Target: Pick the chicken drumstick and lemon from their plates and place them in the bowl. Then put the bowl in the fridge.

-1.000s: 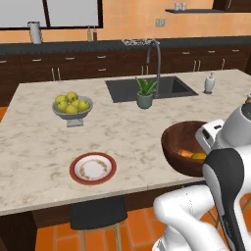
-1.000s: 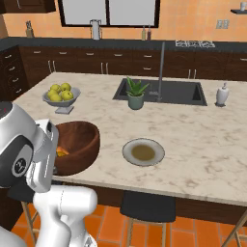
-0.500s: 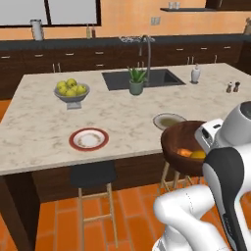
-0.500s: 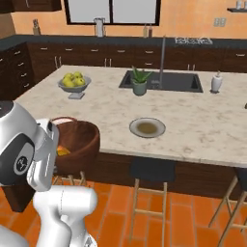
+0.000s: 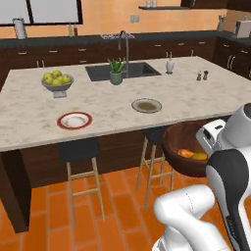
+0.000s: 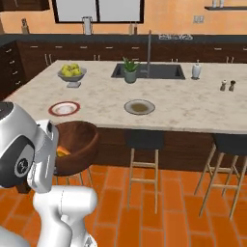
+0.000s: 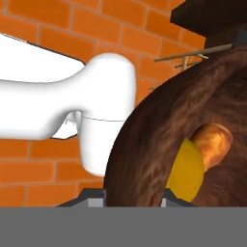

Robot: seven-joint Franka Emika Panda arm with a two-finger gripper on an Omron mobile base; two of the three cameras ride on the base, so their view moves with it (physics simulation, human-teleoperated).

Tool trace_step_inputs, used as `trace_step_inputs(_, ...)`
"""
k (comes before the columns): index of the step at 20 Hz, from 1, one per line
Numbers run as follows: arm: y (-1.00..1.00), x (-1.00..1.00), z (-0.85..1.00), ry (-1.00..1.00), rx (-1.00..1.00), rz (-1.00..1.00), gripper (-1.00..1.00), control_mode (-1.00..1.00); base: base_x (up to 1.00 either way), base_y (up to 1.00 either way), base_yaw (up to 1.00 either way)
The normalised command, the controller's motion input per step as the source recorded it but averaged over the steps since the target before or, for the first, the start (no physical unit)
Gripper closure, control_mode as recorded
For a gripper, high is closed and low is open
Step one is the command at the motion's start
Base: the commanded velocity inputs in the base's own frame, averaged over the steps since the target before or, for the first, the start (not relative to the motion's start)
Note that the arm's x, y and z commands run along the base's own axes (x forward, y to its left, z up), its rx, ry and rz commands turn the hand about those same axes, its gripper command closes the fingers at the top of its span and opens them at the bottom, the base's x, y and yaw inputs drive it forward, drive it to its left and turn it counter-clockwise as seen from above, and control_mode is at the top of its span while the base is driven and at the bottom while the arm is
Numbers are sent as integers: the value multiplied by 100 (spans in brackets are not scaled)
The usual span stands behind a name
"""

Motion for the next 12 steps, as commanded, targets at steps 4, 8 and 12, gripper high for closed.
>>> trace_step_inputs(4, 0, 0, 0, 0, 0, 0, 100, 100, 0, 21, -87)
trace_step_inputs(8, 0, 0, 0, 0, 0, 0, 100, 100, 0, 27, -90)
trace_step_inputs(12, 0, 0, 0, 0, 0, 0, 100, 100, 0, 15, -91)
